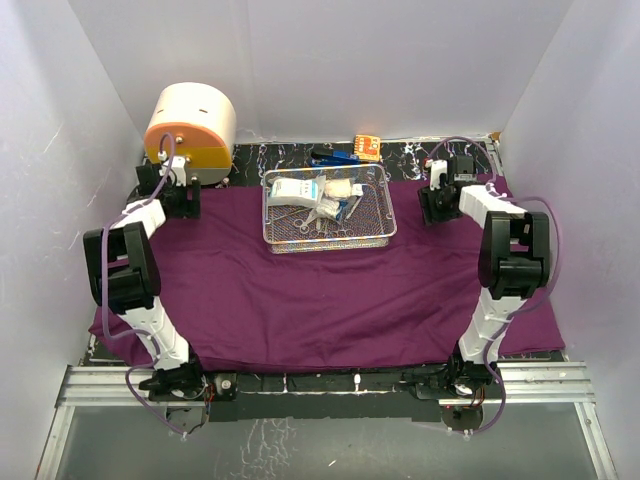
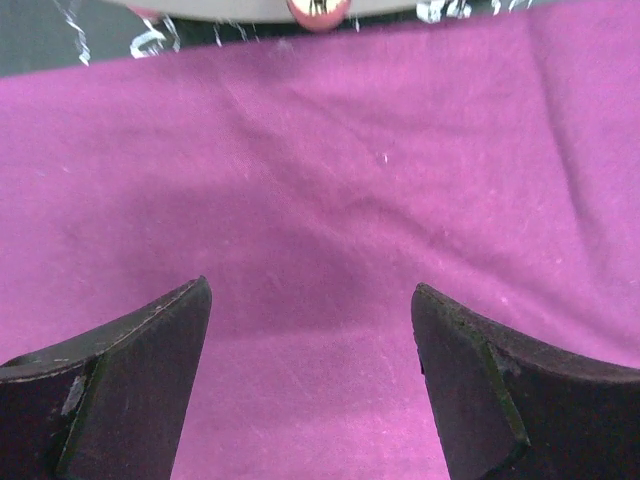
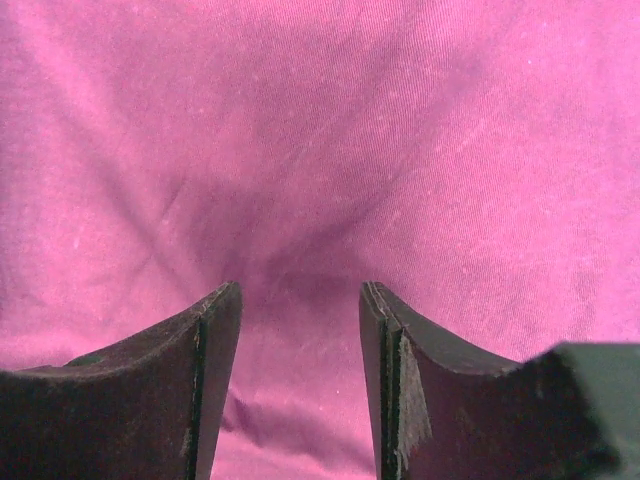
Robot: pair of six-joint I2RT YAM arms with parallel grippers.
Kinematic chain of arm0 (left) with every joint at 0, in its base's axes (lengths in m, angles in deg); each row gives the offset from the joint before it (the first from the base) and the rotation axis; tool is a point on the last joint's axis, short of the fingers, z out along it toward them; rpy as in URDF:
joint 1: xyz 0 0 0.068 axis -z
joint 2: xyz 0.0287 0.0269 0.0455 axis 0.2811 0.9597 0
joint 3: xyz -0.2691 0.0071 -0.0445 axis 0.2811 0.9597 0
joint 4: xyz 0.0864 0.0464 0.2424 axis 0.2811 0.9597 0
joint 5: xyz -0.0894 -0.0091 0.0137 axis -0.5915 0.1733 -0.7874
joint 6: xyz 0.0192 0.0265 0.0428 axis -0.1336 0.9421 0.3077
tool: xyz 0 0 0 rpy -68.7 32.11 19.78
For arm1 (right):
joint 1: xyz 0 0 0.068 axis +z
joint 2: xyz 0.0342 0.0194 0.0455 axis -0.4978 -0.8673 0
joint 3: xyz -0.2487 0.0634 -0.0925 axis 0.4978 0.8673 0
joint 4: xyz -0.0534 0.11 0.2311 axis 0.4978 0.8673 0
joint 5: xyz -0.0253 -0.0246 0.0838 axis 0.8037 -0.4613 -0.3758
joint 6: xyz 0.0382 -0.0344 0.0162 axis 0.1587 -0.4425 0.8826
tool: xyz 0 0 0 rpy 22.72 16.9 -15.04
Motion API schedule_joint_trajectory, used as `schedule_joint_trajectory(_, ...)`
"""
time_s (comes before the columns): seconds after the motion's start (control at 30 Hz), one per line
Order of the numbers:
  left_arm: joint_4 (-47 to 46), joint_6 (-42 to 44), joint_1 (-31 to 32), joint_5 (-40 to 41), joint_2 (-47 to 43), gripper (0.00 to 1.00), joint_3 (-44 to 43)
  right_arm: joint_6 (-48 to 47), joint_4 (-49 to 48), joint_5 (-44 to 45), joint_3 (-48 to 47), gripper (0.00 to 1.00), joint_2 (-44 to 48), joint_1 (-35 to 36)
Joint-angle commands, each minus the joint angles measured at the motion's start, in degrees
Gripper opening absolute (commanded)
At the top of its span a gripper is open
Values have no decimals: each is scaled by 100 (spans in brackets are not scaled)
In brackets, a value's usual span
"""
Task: Open and lay out the surgical kit
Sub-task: Smooth out the surgical kit at the center of the board.
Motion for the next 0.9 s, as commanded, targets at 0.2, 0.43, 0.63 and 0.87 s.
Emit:
schedule_joint_trajectory(0.2,352,357,-31,24,514,78,176,-43,-129,-61,264,50,666,11)
schedule_joint_trajectory(0.43,280,630,-35,491,745,73,391,-45,-144,5,313,51,641,13)
schedule_joint_trajectory(0.63,-260,931,-36,856,956,66,515,-53,-227,36,421,51,586,11)
schedule_joint_trajectory(0.87,-564,993,-36,947,1472,59,307,-61,-239,100,471,51,519,8)
